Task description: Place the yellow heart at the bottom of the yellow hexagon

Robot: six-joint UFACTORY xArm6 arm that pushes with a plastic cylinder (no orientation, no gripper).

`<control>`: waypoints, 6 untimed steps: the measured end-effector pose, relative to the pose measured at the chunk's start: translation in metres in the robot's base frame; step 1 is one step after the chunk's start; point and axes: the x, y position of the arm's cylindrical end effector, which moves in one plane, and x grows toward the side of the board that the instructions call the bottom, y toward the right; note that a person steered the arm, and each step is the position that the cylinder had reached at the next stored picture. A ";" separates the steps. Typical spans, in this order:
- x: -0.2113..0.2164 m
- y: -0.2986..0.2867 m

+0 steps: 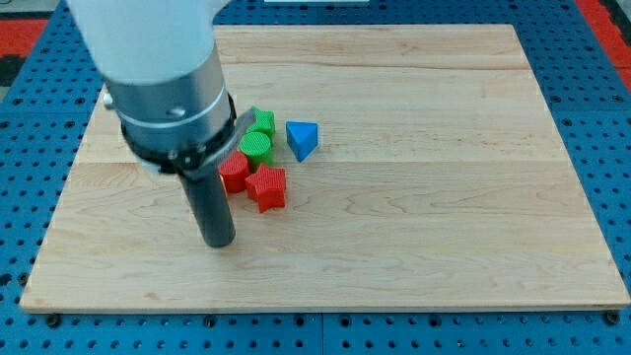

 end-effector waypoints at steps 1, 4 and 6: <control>-0.007 -0.019; -0.042 -0.042; -0.058 -0.044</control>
